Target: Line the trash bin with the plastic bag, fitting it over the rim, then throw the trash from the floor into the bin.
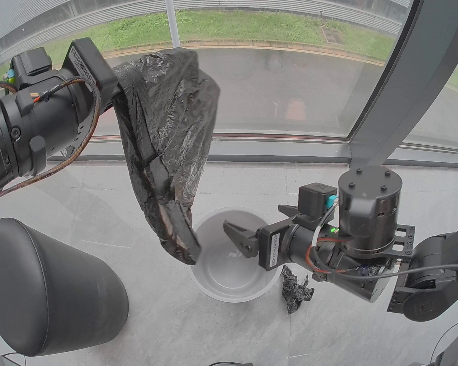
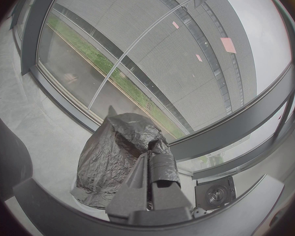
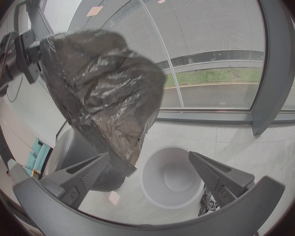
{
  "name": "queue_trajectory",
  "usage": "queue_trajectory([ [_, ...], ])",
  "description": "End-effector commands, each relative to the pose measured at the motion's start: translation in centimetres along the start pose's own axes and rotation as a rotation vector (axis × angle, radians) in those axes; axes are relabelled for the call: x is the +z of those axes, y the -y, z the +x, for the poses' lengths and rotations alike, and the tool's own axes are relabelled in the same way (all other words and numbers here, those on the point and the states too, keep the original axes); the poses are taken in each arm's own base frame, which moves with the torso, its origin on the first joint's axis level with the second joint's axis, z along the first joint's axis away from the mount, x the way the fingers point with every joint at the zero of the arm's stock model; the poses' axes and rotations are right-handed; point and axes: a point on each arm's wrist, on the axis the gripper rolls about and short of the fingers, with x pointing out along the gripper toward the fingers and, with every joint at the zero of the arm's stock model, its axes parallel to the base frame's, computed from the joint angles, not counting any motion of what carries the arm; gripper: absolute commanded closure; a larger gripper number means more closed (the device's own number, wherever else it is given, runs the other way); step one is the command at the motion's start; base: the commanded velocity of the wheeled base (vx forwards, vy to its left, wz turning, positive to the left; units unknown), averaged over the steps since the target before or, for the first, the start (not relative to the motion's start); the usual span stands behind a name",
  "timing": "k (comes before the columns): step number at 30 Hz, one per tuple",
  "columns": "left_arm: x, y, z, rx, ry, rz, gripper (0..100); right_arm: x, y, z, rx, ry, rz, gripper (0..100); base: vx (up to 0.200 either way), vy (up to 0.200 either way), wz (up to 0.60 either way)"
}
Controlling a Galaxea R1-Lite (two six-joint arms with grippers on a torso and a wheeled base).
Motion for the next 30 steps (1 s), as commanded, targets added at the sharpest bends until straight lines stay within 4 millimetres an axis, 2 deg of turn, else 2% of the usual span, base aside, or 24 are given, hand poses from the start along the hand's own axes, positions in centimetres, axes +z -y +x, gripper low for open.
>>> queue_trajectory([
  [1,0.1,0.1,-0.3,-0.009,0.004,-0.005,100,-2.1,-1.3,1.8,0.020,-0.065,-0.033,0,0.000,0.000,0.00],
  [7,0.4,0.4,-0.3,-0.019,0.013,-0.009,100,-4.0,-2.8,2.5,0.049,-0.115,-0.071,0,0.000,0.000,0.00],
  [17,1.1,1.1,-0.5,-0.039,0.036,-0.048,100,-5.2,-4.2,3.9,0.072,-0.136,-0.132,0,0.000,0.000,0.00],
  [25,1.3,1.1,-0.6,-0.016,0.065,-0.054,100,-6.2,-4.8,6.2,-0.038,-0.114,-0.165,0,0.000,0.000,0.00],
  [30,1.5,1.2,-1.1,-0.029,0.068,-0.060,100,-6.0,-4.9,7.3,-0.090,-0.085,-0.161,0,0.000,0.000,0.00],
])
